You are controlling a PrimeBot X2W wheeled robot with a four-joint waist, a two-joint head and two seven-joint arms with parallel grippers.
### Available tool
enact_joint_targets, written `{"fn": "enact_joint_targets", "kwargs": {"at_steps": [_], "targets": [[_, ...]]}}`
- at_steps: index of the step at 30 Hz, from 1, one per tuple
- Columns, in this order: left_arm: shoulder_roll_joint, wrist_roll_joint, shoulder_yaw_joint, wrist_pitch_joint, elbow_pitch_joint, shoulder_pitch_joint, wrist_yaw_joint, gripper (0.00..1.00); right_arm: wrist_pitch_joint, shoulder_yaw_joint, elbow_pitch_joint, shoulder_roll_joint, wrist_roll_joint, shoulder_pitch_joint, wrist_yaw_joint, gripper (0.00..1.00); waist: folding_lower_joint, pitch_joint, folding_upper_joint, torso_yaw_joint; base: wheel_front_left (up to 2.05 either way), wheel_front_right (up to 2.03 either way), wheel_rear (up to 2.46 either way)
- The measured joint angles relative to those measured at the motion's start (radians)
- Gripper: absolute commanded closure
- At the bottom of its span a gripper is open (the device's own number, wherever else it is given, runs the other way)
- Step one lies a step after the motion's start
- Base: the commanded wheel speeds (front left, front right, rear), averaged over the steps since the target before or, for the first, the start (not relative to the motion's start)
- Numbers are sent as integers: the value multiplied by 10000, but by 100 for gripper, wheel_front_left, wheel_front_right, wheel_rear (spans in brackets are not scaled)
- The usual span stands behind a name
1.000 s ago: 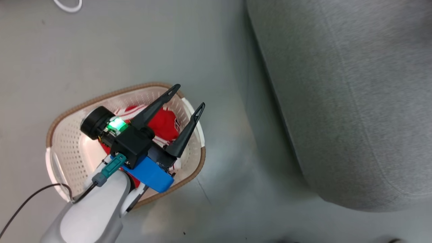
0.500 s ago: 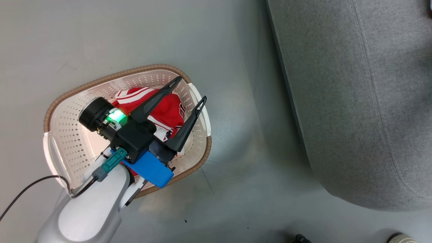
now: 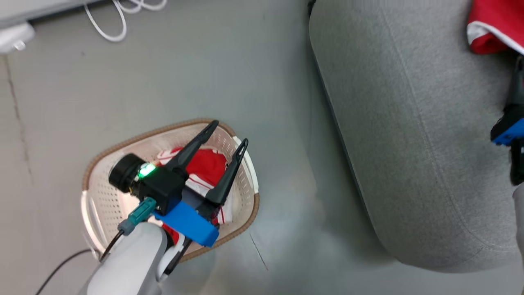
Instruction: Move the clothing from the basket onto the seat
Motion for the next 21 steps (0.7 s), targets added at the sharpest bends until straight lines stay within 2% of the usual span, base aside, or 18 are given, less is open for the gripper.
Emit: {"fn": "enact_joint_targets", "kwargs": {"at_steps": [9,14,21], "targets": [[-775,-148,1310,0,389,2050,-2,0,59,1845,-1492,489,314,2197,0,0,-3,-2427,0,376,0,0,0],[-1028,-88,2021,2,594,2992,0,0,359,2476,-3087,738,763,3528,0,0,-3,-3515,0,647,0,0,0],[-1335,127,3028,0,717,3588,8,0,1225,2663,-5868,1099,807,5571,0,0,-2,-4362,1,1341,0,0,0]]}}
